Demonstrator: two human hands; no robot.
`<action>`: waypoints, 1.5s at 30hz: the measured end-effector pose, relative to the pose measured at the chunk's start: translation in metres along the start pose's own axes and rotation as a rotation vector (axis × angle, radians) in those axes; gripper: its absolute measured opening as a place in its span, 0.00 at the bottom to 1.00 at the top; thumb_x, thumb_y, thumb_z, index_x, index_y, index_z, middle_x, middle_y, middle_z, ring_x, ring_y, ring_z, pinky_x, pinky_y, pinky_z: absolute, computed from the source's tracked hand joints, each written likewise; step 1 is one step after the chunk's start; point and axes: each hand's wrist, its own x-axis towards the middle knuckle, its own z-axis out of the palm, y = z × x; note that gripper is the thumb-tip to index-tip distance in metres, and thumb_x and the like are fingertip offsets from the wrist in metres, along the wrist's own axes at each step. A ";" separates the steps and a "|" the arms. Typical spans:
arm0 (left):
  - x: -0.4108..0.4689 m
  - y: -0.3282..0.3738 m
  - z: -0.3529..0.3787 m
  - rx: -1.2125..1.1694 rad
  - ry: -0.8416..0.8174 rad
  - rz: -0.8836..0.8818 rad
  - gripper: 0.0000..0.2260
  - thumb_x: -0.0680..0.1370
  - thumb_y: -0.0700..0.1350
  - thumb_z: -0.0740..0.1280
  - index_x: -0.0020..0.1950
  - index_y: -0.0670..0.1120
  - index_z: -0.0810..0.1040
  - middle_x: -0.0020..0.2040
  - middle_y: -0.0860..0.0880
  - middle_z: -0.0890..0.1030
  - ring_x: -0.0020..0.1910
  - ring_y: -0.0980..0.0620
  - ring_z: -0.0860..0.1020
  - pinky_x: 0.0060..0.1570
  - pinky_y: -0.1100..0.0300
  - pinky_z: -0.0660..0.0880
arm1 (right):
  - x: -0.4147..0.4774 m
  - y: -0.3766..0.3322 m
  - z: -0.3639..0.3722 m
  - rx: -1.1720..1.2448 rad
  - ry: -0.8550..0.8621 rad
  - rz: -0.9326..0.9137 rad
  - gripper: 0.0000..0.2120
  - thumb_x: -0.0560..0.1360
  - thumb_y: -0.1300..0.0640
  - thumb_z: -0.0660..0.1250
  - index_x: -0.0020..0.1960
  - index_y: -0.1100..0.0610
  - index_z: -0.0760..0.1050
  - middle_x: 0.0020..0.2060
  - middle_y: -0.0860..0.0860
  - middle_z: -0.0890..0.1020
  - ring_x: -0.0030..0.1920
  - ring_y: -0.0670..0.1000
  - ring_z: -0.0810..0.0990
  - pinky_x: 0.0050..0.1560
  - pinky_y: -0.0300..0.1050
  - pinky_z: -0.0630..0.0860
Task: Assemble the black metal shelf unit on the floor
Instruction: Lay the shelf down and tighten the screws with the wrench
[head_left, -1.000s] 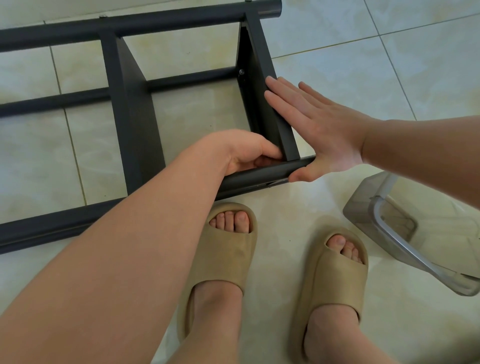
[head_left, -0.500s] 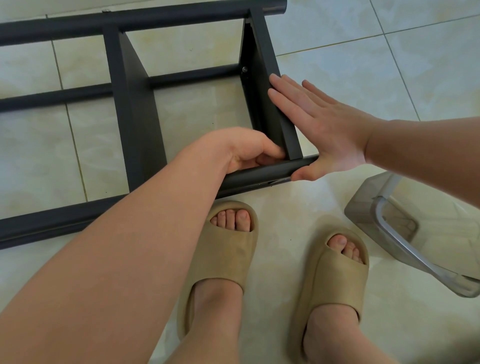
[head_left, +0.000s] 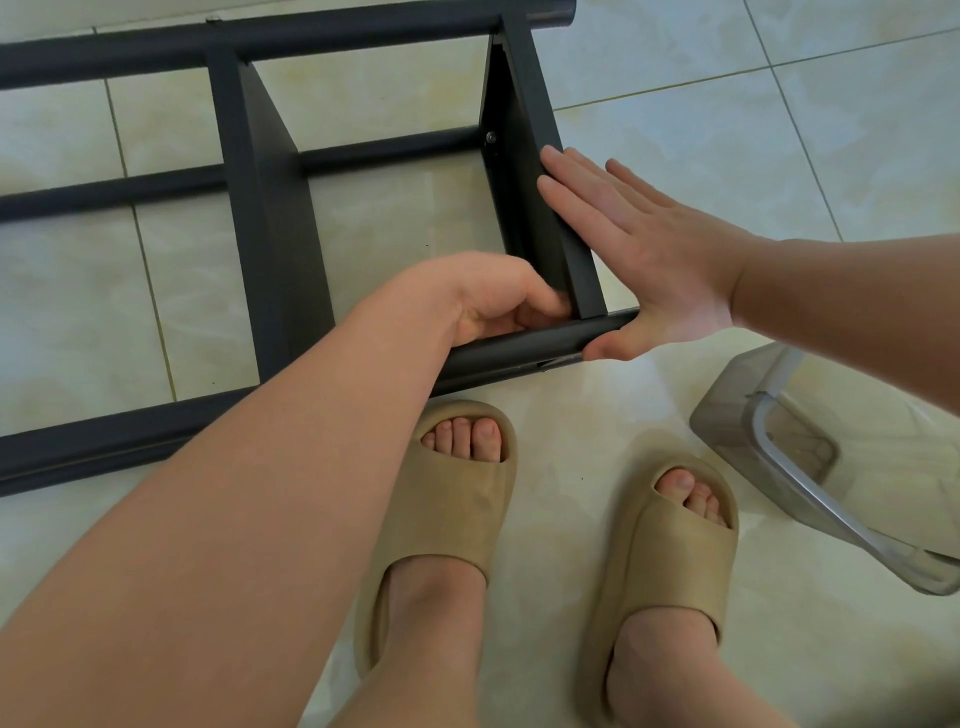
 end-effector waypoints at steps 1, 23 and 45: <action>0.000 0.000 0.000 -0.015 -0.007 0.003 0.09 0.79 0.38 0.64 0.56 0.40 0.82 0.47 0.42 0.84 0.44 0.46 0.82 0.49 0.53 0.80 | 0.000 0.000 0.000 0.002 0.002 0.000 0.62 0.65 0.20 0.57 0.82 0.55 0.34 0.81 0.54 0.36 0.81 0.52 0.35 0.80 0.55 0.39; 0.002 0.000 0.001 0.000 0.014 0.009 0.07 0.79 0.38 0.65 0.52 0.40 0.82 0.42 0.44 0.85 0.38 0.48 0.83 0.41 0.57 0.80 | 0.000 0.001 0.001 0.005 0.015 -0.008 0.62 0.66 0.21 0.58 0.82 0.56 0.35 0.81 0.54 0.37 0.81 0.52 0.35 0.80 0.54 0.39; 0.003 0.001 0.003 0.028 0.034 0.009 0.08 0.79 0.40 0.66 0.55 0.41 0.83 0.43 0.44 0.85 0.38 0.49 0.83 0.46 0.55 0.80 | 0.000 0.000 0.000 -0.017 0.004 0.002 0.62 0.66 0.21 0.59 0.82 0.56 0.35 0.81 0.55 0.37 0.81 0.54 0.36 0.80 0.56 0.40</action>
